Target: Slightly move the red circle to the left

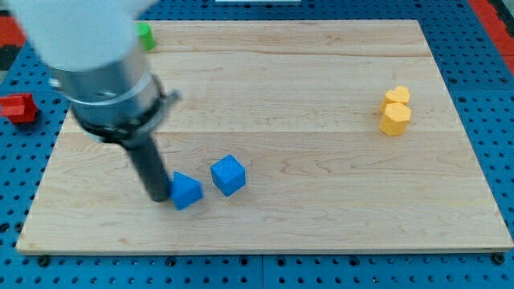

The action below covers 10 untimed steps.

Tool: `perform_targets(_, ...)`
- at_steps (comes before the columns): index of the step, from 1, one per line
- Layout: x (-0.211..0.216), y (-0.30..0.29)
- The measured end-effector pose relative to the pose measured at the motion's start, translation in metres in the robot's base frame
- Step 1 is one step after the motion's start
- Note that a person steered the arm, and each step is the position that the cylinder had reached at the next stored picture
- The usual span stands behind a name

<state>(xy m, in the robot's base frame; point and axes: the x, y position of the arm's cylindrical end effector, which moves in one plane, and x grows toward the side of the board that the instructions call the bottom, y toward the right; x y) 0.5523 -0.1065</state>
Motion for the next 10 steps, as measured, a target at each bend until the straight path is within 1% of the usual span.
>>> perform_targets(2,0.003,0.017)
perform_targets(3,-0.002,0.044)
perform_targets(4,-0.017,-0.024)
perform_targets(5,-0.071,0.006)
perform_targets(6,-0.102,0.098)
perform_targets(7,-0.131,0.045)
perform_targets(8,-0.126,0.008)
perform_targets(9,-0.133,-0.037)
perform_targets(10,-0.172,-0.058)
